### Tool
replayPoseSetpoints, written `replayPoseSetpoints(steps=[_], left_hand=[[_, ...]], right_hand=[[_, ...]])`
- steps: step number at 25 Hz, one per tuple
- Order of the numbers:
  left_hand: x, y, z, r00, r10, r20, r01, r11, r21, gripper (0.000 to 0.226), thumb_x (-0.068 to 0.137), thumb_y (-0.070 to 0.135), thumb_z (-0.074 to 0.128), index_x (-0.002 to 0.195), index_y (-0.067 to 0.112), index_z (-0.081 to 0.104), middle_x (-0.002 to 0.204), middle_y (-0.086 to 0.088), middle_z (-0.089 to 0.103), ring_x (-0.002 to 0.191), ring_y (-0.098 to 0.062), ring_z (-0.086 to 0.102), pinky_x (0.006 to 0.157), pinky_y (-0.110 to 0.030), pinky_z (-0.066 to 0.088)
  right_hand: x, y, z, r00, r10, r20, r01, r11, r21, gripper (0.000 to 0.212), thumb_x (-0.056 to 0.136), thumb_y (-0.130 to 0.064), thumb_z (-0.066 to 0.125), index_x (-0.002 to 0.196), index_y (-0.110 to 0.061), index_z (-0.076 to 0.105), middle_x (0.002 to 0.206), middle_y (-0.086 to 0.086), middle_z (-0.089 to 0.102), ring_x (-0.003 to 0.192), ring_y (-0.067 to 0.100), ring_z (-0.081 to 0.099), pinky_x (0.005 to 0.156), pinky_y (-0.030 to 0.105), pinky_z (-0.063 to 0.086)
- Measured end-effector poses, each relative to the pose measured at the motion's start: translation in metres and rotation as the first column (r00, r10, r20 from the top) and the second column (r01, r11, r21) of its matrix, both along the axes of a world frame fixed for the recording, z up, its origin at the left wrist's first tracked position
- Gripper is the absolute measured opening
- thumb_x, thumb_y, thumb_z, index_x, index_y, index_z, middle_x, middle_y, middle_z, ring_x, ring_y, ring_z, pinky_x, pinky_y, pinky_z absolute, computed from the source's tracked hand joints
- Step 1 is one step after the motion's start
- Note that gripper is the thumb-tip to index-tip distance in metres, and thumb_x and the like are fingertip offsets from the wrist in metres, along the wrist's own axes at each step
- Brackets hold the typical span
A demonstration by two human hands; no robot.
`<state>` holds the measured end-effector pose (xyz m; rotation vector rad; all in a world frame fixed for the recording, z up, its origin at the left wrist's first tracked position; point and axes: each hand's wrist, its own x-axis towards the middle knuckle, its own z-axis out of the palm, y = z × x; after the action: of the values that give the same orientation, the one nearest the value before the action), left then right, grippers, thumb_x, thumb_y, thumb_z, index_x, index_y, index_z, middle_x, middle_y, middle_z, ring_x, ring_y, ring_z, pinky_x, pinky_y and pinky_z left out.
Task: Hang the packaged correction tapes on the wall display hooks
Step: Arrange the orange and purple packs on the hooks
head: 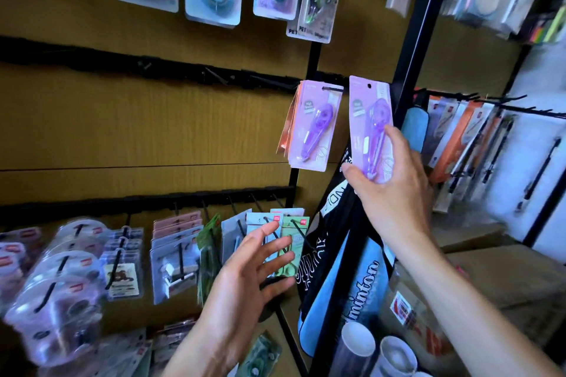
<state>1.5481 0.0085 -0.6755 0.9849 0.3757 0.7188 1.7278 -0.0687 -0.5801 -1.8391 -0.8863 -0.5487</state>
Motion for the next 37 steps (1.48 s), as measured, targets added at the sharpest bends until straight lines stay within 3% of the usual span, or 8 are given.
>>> replayPoseSetpoints(steps=[12,15,25,31,37], left_hand=[[-0.003,0.007,-0.007,0.999,0.020,-0.030,-0.020,1.000,-0.013,0.036,0.099,0.041,0.044,0.123,0.027,0.066,0.120,-0.003,0.072,0.113,-0.023,0.067,0.103,-0.051,0.047],[-0.003,0.006,-0.008,0.999,0.027,-0.028,-0.028,0.999,-0.018,0.036,0.098,0.040,0.044,0.122,0.027,0.067,0.119,-0.004,0.073,0.114,-0.024,0.067,0.098,-0.047,0.050],[-0.012,0.017,-0.004,0.996,0.091,-0.013,-0.092,0.991,-0.094,0.036,0.098,0.040,0.045,0.123,0.023,0.067,0.116,-0.006,0.074,0.114,-0.027,0.066,0.096,-0.048,0.050],[-0.025,0.031,0.001,0.989,0.148,0.003,-0.146,0.980,-0.134,0.035,0.098,0.038,0.046,0.120,0.021,0.067,0.114,-0.008,0.074,0.113,-0.028,0.066,0.098,-0.049,0.049],[-0.040,0.044,-0.002,0.978,0.209,-0.021,-0.210,0.974,-0.091,0.033,0.101,0.035,0.044,0.123,0.021,0.064,0.116,-0.007,0.074,0.112,-0.026,0.067,0.102,-0.049,0.048]], right_hand=[[-0.002,-0.003,-0.005,0.999,0.008,0.036,-0.008,1.000,-0.003,0.072,0.079,-0.050,0.071,0.141,-0.044,0.035,0.135,-0.008,0.049,0.123,0.021,0.049,0.089,0.033,0.040],[0.004,0.004,-0.004,0.999,-0.001,0.035,0.003,0.998,-0.064,0.074,0.078,-0.052,0.070,0.142,-0.044,0.034,0.137,-0.007,0.049,0.124,0.023,0.049,0.091,0.035,0.040],[0.019,0.083,0.008,1.000,-0.021,-0.022,0.016,0.973,-0.231,0.078,0.077,-0.045,0.073,0.140,-0.037,0.029,0.132,0.007,0.047,0.110,0.037,0.056,0.076,0.034,0.039],[0.024,0.116,0.003,0.995,-0.024,-0.094,0.005,0.980,-0.198,0.078,0.075,-0.037,0.077,0.136,-0.035,0.029,0.131,0.007,0.046,0.108,0.036,0.057,0.073,0.031,0.038],[0.025,0.130,-0.007,0.985,0.060,-0.163,-0.076,0.993,-0.090,0.080,0.072,-0.041,0.079,0.137,-0.030,0.034,0.134,0.007,0.046,0.116,0.032,0.052,0.087,0.036,0.041]])
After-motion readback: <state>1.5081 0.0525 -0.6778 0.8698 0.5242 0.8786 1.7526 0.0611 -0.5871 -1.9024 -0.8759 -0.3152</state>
